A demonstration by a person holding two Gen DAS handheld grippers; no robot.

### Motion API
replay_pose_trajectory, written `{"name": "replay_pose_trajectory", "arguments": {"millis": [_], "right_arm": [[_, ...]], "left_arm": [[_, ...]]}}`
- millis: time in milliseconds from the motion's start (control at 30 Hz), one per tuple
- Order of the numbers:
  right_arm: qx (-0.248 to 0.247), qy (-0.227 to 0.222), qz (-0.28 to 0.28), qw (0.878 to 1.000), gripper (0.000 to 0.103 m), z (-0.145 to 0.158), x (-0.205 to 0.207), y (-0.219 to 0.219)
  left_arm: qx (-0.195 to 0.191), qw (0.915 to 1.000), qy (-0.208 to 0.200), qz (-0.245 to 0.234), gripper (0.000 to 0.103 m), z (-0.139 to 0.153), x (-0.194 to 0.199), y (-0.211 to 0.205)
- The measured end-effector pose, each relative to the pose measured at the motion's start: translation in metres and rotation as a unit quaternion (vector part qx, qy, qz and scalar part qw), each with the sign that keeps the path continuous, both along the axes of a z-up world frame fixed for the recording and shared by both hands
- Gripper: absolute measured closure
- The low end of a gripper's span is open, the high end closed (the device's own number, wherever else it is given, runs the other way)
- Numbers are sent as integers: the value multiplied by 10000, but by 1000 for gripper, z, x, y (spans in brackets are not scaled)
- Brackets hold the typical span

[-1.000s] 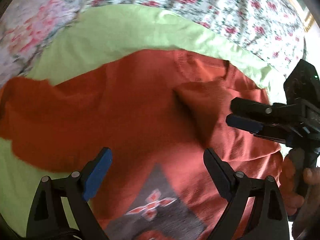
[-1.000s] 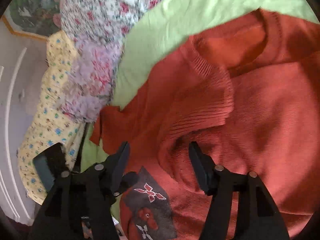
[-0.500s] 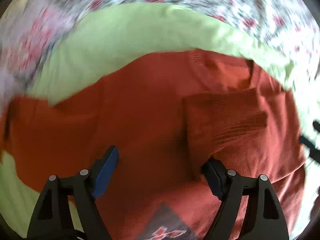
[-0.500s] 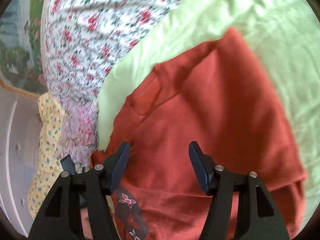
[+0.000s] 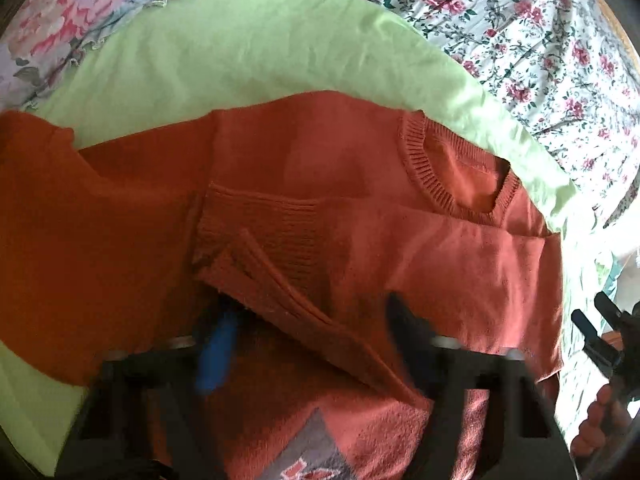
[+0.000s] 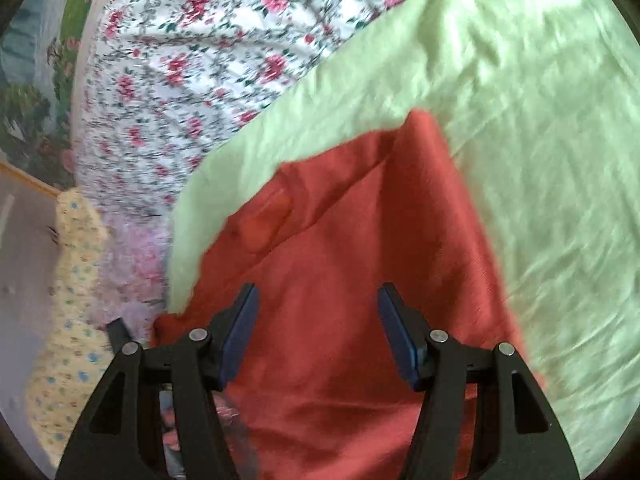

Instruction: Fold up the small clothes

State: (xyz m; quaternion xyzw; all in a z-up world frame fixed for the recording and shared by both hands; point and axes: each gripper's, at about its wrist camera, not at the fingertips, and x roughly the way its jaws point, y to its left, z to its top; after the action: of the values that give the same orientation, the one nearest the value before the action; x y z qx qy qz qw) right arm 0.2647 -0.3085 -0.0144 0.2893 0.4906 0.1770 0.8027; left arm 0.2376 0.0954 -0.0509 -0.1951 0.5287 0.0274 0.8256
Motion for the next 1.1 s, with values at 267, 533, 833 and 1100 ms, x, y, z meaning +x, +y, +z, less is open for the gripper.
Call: {"name": "replay_pose_trajectory", "arguments": {"millis": [267,533,833,1100], "right_arm": [[-1644,114,-101,9863,41,-24,48,-9],[-2033,-127,26,9790,89,-13,64,-3],[-1816,391,-212,9824,74,-36,64,-20],[-1285,40,-228,9914,51,9,11,-1]], "left_arm": [[201,9982,-300,-471,95,5,-11,-2],[-91,9932,-787,-848,98,28,-15,-14],[-16,9981,-265,-549,79,-2,-27,7],[-91,9990,-429,106,57,17,-76,65]]}}
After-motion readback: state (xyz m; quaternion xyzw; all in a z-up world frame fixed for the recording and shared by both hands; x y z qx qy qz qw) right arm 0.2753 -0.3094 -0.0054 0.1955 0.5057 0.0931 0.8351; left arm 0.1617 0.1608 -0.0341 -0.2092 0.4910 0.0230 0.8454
